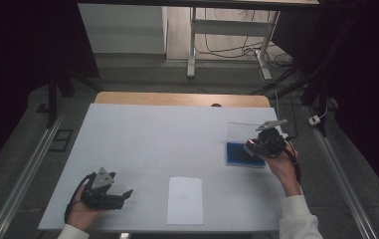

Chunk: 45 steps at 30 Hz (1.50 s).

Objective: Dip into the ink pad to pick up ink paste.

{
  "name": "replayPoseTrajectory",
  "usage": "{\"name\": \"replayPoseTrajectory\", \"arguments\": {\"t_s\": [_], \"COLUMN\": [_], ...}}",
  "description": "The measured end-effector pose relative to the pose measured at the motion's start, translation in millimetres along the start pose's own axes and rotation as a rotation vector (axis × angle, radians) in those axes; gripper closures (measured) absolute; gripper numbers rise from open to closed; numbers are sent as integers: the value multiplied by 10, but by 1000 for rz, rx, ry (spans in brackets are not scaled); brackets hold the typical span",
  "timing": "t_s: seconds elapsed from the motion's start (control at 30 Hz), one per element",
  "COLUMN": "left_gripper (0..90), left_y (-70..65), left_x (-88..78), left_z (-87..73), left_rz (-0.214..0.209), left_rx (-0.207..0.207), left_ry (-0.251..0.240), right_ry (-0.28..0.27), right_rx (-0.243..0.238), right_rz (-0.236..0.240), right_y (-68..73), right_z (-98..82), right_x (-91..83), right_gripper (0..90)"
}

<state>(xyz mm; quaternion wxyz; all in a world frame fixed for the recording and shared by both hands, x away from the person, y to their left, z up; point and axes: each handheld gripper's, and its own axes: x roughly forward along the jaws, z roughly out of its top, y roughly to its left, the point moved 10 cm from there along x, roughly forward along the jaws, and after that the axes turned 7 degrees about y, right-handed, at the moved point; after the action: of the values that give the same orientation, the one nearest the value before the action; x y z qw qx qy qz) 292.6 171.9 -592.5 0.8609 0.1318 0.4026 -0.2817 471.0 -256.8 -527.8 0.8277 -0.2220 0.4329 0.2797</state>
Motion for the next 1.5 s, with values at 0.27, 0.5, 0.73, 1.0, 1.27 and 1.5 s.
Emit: {"name": "replayPoseTrajectory", "arguments": {"t_s": [0.27,0.5,0.73,1.0,1.27,1.5], "left_gripper": [144,145,145,145,145,145], "left_y": [1,0,0,-5,-10,-16], "left_x": [6,8,11,11,18,22], "left_z": [-4,-5,-8,-10,-12,-16], "left_rz": [-2,-5,-5,-6,-6,-5], "left_rx": [1,1,0,2,4,11], "left_ry": [4,4,6,7,11,16], "right_ry": [25,38,53,78,100,103], "right_rx": [-1,-3,-2,-17,-11,3], "right_rz": [-1,-1,-5,-21,-22,-14], "right_y": [-10,-13,-11,-4,-10,-13], "right_z": [-39,-60,-66,-54,-55,-67], "right_x": [87,138,154,162,167,176], "right_gripper": [701,701,701,702,703,705]}}
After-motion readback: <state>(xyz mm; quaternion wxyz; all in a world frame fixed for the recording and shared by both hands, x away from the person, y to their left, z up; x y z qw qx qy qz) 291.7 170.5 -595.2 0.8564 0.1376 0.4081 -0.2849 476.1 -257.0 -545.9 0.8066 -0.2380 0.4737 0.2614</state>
